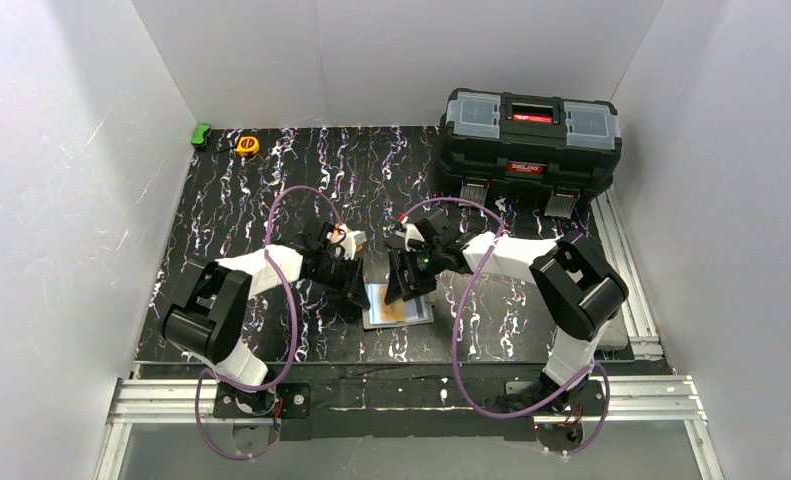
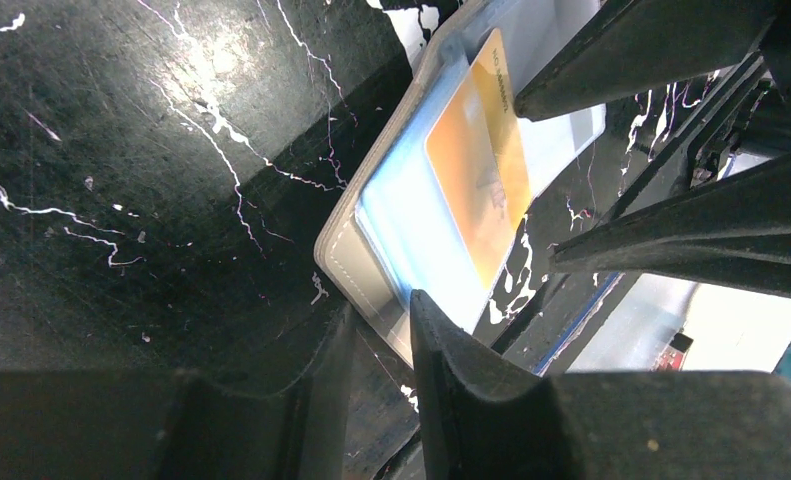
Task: Put the credit cards into the card holder
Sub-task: Insert the credit card into the card holder.
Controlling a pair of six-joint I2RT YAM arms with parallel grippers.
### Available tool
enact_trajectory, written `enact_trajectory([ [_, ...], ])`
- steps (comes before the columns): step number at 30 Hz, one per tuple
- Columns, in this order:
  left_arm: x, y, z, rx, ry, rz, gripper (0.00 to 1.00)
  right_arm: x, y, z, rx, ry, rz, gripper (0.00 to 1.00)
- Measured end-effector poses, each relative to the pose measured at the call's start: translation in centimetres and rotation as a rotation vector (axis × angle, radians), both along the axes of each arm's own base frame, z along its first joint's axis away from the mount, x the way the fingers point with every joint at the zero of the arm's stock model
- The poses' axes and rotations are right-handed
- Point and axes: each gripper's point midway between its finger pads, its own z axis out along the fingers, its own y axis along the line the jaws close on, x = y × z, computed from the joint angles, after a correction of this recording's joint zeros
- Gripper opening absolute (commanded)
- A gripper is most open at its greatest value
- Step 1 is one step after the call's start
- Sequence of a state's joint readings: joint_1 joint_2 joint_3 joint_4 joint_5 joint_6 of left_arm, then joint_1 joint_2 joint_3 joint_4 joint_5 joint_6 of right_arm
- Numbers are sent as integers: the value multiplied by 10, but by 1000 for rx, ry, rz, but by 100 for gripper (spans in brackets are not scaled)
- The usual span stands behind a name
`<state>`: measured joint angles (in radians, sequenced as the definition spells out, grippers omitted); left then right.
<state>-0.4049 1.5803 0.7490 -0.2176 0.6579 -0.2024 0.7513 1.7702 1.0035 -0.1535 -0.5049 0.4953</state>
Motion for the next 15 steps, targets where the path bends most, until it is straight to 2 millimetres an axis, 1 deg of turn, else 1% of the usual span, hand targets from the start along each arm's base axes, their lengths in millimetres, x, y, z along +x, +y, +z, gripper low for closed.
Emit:
enact_trajectory([
  [7,0,0,0,-1,0,1,31,-4,13,4,32,10,21,65],
  [15,2,-1,1,-4,-3,6,30,-8,20,10,67,17,38,65],
])
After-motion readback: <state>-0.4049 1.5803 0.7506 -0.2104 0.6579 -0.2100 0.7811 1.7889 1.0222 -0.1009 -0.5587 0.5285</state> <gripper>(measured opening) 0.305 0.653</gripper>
